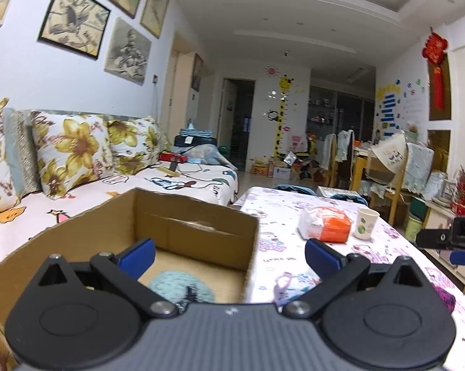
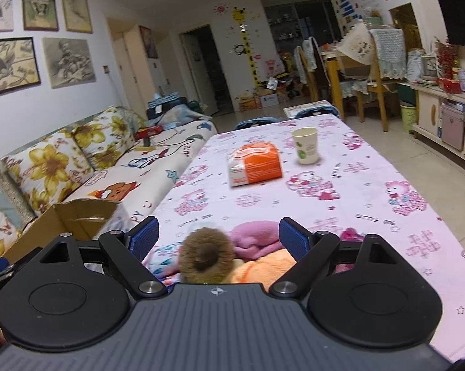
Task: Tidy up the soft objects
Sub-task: 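Move right tool to purple knit ball while left tool returns to table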
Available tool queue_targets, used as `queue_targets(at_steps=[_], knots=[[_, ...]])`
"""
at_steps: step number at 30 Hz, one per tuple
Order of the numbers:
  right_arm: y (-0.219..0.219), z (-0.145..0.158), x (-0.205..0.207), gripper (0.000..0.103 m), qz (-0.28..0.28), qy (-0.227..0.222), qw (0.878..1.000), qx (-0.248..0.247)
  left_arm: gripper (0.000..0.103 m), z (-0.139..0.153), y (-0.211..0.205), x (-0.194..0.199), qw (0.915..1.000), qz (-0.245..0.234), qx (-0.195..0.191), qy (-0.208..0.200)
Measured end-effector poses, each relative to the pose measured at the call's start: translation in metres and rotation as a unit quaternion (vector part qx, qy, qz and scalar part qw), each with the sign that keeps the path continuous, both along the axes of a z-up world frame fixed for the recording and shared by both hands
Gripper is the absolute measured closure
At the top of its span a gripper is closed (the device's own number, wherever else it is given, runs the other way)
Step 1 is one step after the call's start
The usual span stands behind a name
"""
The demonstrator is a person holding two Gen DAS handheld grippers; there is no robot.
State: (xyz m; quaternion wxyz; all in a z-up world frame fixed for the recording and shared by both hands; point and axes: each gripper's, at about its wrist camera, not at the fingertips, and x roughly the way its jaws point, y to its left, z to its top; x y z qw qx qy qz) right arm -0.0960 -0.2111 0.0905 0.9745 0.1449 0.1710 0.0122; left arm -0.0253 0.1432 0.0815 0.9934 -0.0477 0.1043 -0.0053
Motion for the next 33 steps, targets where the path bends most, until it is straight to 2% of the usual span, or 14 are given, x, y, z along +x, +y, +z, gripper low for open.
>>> queue_targets(at_steps=[10, 22, 28, 33], knots=[[-0.008, -0.006, 0.003, 0.0, -0.028, -0.002, 1.0, 0.002, 0.001, -0.005, -0.033, -0.003, 0.9986, -0.04, 0.033, -0.003], [-0.018, -0.012, 0.001, 0.0, -0.07, 0.0, 0.997, 0.015, 0.001, -0.015, -0.076, -0.01, 0.9913, -0.105, 0.079, -0.004], [-0.022, -0.015, 0.003, 0.0, -0.094, 0.009, 0.995, 0.02, 0.001, -0.022, -0.096, -0.015, 0.9852, -0.147, 0.088, 0.008], [-0.023, -0.023, 0.007, 0.0, -0.118, 0.022, 0.993, 0.012, 0.001, -0.031, -0.112, -0.02, 0.9736, -0.209, 0.086, 0.035]])
